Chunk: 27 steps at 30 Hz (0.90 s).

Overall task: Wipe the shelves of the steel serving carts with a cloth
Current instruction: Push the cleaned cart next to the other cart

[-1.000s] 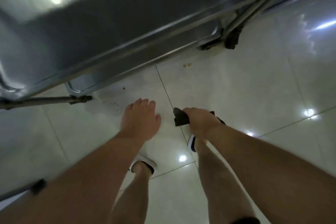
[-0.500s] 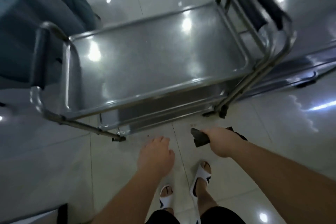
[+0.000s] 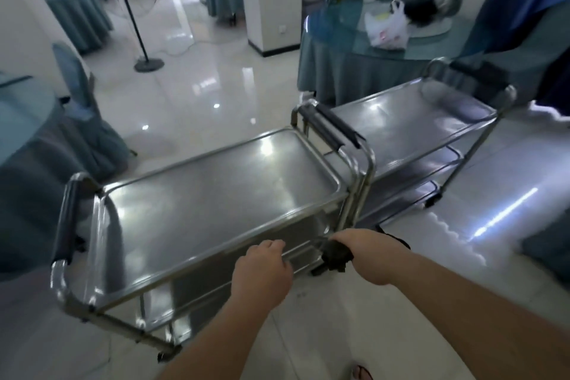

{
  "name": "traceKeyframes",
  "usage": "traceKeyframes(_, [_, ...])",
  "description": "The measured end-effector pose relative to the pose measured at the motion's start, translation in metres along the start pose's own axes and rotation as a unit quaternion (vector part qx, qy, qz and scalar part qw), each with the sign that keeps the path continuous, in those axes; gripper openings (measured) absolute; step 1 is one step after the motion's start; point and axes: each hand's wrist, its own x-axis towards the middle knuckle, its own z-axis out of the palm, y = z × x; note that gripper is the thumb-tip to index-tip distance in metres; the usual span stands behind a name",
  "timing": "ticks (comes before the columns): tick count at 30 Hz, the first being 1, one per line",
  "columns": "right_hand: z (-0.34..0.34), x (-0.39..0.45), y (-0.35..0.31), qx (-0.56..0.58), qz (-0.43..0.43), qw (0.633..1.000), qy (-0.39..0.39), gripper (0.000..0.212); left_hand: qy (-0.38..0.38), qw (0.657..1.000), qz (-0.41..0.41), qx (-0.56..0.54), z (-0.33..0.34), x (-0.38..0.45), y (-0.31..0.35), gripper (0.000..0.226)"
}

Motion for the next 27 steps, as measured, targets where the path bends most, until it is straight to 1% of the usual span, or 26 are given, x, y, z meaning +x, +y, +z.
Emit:
traceKeyframes(3, [-0.02,-0.004,0.034,0.02,0.014,0.999,0.027,0.066,0.013,1.0,0.021,-0.001,-0.009,0.017,0.031,0.053])
traceKeyframes(6, [-0.036,0.001,0.076,0.053,0.027,0.997,0.055,0.06,0.013,1.0,0.023,0.002,-0.012,0.04,0.062,0.053])
traceKeyframes(8, [-0.047,0.008,0.113,0.071,0.027,0.995,0.072,0.062,0.021,0.999,0.02,0.014,-0.013,0.062,0.092,0.05])
traceKeyframes(10, [-0.062,0.016,0.153,0.085,0.025,0.993,0.081,0.066,0.027,0.999,0.011,0.015,-0.012,0.085,0.127,0.048])
traceKeyframes(13, [-0.088,0.023,0.203,0.104,0.007,0.991,0.088,0.065,0.027,1.0,-0.007,0.003,-0.013,0.113,0.178,0.049])
traceKeyframes(16, [-0.115,0.034,0.242,0.1,-0.002,0.992,0.082,0.071,0.022,0.999,-0.031,-0.007,-0.011,0.138,0.215,0.046])
traceKeyframes(19, [-0.135,0.057,0.265,0.097,-0.006,0.991,0.091,0.069,0.008,0.998,-0.057,-0.011,-0.009,0.154,0.234,0.047])
traceKeyframes(23, [-0.153,0.1,0.275,0.087,-0.032,0.989,0.113,0.066,0.009,0.996,-0.087,-0.024,-0.01,0.187,0.239,0.046])
traceKeyframes(27, [-0.175,0.154,0.269,0.052,-0.067,0.989,0.124,0.064,0.011,0.993,-0.105,-0.045,-0.011,0.233,0.234,0.056])
